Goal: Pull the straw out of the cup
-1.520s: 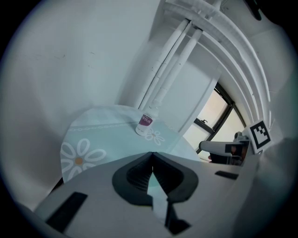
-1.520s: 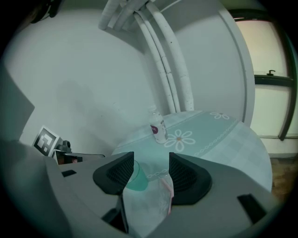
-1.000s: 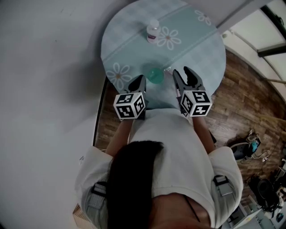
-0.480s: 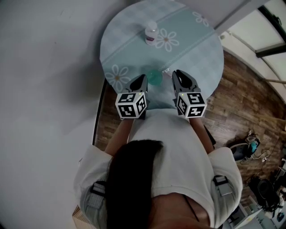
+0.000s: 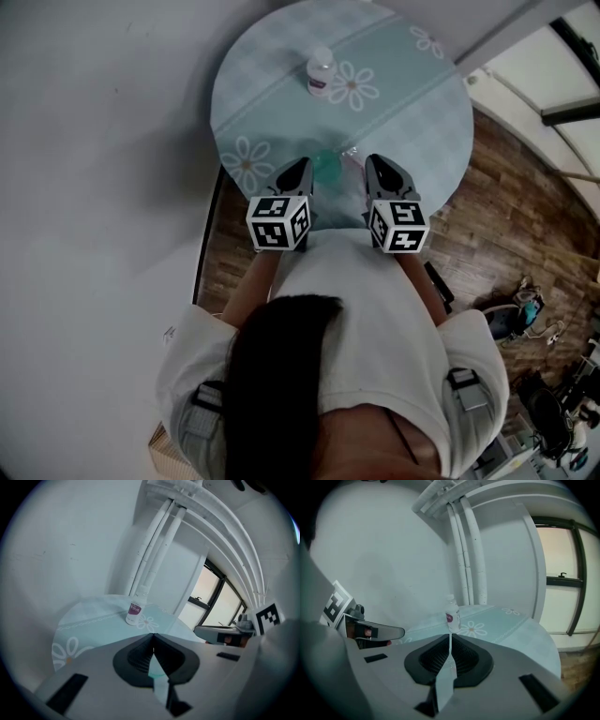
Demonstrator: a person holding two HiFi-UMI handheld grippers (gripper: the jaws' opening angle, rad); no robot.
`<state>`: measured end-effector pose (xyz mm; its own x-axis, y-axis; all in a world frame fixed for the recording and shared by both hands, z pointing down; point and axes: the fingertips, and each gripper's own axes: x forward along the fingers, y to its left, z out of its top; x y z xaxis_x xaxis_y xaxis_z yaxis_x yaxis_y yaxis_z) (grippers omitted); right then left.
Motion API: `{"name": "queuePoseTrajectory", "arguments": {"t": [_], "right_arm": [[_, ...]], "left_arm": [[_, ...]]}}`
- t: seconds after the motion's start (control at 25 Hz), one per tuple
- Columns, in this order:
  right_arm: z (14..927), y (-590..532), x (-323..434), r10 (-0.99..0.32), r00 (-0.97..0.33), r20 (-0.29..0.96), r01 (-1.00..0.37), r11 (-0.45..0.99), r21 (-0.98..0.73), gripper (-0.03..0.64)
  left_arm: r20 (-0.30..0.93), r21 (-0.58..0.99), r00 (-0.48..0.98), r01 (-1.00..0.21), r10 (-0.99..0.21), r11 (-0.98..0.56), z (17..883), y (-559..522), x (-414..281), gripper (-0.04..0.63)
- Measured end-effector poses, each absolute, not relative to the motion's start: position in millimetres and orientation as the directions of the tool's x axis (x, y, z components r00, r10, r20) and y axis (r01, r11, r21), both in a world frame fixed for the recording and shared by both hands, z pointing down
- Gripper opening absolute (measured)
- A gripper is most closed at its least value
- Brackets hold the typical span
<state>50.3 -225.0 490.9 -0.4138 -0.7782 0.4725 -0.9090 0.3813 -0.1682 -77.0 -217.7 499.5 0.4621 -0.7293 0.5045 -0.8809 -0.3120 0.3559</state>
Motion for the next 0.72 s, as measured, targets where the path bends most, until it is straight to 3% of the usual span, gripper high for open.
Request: {"name": "queuePoseTrajectory", "arguments": {"t": [0.72], "right_arm": [[499.7, -223.7, 51.2, -0.772, -0.400, 0.495, -0.915, 0.368, -0.165, 0.037]], "left_arm": [[0.528, 0.357, 0.461, -0.883, -0.713, -0.306, 507.1, -217.7, -75.6, 0.009]]}}
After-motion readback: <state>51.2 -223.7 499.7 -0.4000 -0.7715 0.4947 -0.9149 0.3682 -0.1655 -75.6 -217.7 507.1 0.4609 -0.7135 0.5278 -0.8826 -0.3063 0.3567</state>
